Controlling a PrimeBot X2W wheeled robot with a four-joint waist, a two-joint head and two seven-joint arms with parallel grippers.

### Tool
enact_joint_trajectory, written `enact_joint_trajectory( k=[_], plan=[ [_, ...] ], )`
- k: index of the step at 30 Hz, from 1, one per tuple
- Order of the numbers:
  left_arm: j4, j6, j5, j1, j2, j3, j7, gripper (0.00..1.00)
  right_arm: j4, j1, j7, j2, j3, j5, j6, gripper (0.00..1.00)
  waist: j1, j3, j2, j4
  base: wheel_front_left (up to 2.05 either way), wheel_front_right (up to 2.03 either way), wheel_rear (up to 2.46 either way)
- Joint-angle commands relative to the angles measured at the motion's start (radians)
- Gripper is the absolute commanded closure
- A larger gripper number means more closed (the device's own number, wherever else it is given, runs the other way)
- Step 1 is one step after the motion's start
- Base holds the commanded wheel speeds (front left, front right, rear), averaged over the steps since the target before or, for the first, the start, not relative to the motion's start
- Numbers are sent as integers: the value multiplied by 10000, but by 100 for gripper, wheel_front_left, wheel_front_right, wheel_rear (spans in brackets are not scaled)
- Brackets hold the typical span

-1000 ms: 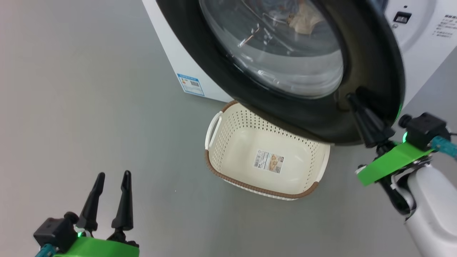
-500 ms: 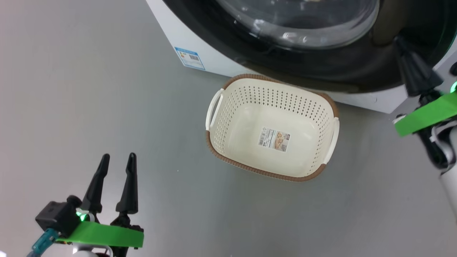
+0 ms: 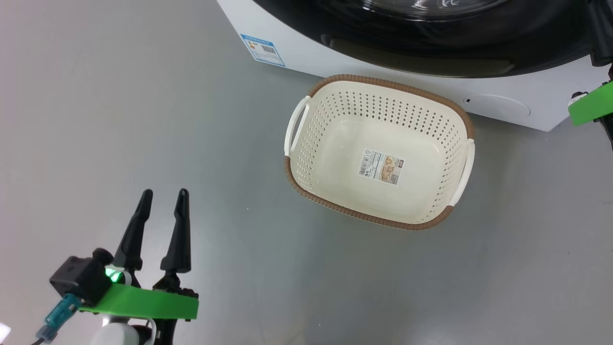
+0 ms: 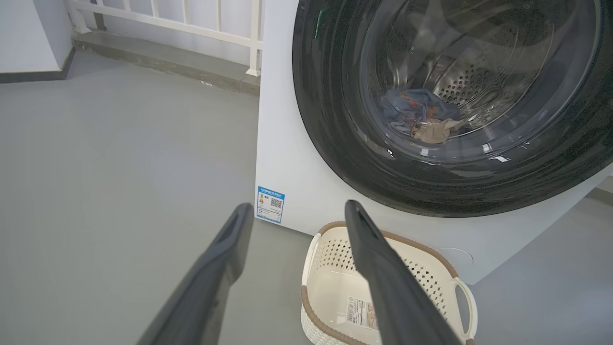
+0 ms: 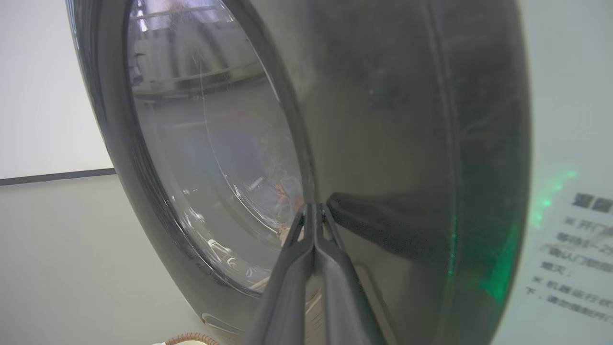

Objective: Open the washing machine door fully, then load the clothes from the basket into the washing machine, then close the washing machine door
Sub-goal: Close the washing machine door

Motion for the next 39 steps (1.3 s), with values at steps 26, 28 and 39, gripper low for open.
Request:
enact_joint_trajectory(
  k=[26, 28, 39],
  plan=[
    [-167, -31, 55, -43, 373, 513, -92, 0, -849, 1098, -44, 565, -489, -600, -86, 92, 0, -612, 0, -365, 0, 0, 0],
    [-201, -31, 103, 18, 456, 548, -92, 0, -1105, 1446, -44, 839, -440, -590, -86, 64, 0, -855, 0, -574, 0, 0, 0],
    [-271, -31, 317, 399, 667, 558, -92, 0, -1925, 3178, -44, 1465, -582, -566, -86, 0, 0, -2000, 0, -1378, 0, 0, 0]
  ],
)
